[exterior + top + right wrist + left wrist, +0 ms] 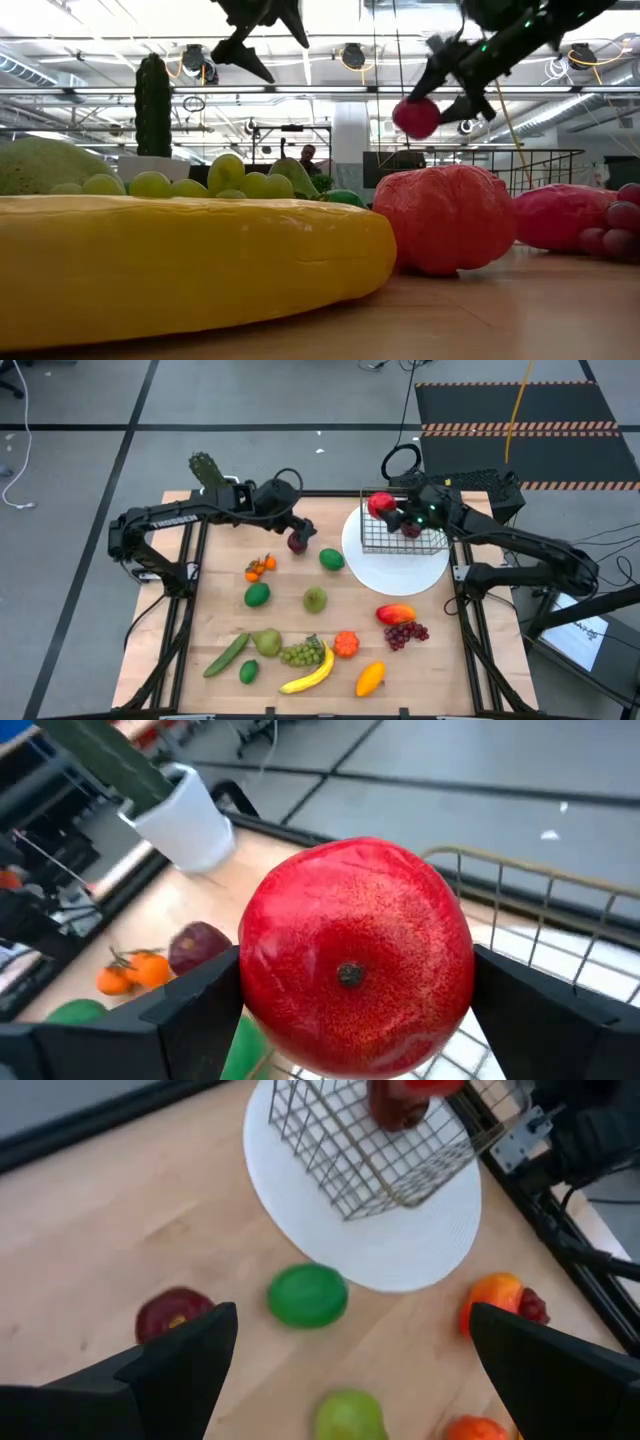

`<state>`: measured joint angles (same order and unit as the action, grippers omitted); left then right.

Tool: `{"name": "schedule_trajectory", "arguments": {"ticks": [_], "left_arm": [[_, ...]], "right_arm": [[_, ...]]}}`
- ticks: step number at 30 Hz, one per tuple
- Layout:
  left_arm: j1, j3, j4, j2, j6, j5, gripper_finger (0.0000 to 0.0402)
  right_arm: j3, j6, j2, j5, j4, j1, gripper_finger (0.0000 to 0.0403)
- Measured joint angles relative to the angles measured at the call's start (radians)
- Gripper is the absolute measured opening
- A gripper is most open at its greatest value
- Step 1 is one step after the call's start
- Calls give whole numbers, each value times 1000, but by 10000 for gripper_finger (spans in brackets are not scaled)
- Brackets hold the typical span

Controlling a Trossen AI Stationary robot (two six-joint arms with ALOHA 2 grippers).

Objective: Build produce basket
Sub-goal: Put the red apple into the gold wire basket, then put the dark red apple into the gold wire basket

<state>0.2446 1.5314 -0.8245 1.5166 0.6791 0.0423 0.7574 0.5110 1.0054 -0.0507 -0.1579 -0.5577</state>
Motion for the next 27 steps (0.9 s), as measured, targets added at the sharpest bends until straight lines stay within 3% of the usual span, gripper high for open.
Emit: {"name": "schedule_trajectory", "arguments": {"ticks": [6,12,27], "left_arm": [[39,0,39,0,-62,-38,397],[44,0,37,0,-106,-51,397],[28,0,-20,0,-116,-97,397]], "right_arm": [[0,28,139,27,34,-56,348],[0,111,209,35,35,-110,393],[0,174,45,45,80,-112,393]]}}
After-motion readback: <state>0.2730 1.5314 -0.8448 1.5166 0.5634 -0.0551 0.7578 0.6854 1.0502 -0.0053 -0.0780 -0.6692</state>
